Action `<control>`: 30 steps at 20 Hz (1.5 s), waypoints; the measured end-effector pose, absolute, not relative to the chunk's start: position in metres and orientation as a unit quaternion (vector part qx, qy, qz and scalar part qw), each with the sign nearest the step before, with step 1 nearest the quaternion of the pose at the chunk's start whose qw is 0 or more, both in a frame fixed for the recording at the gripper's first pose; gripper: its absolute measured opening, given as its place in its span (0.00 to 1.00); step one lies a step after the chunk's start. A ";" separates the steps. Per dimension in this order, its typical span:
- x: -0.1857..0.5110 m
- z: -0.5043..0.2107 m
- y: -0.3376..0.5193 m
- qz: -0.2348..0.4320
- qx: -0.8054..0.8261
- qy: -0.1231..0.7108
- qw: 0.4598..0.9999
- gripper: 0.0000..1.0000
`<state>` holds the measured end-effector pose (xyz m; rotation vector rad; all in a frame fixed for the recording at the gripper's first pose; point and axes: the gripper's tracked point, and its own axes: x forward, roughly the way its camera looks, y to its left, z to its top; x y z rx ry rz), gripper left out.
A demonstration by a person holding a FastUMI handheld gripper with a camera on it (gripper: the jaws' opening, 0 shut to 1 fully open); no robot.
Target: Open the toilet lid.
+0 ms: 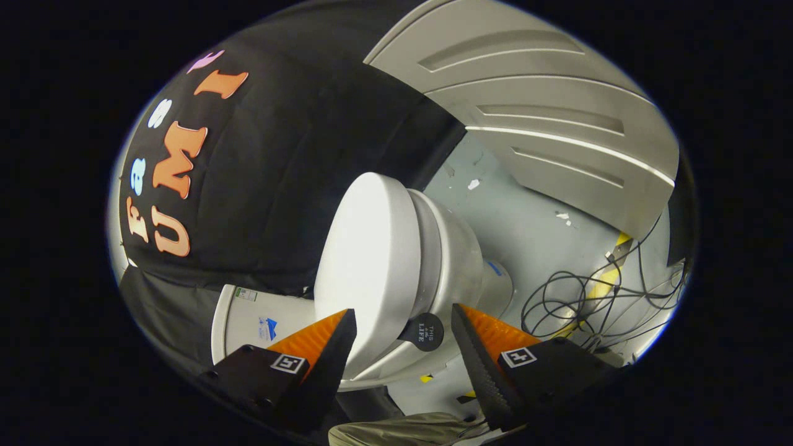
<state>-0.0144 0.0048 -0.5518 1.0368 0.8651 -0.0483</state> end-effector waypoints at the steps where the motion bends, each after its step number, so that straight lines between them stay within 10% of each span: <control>1: -0.016 -0.558 0.005 -0.028 0.484 0.405 0.775 0.99; 14: -0.019 -0.585 0.019 -0.017 0.530 0.420 0.736 0.75; 21: -0.017 -0.598 0.027 0.000 0.526 0.450 0.721 0.24; 30: -0.002 -0.584 0.026 -0.031 0.485 0.445 0.752 0.08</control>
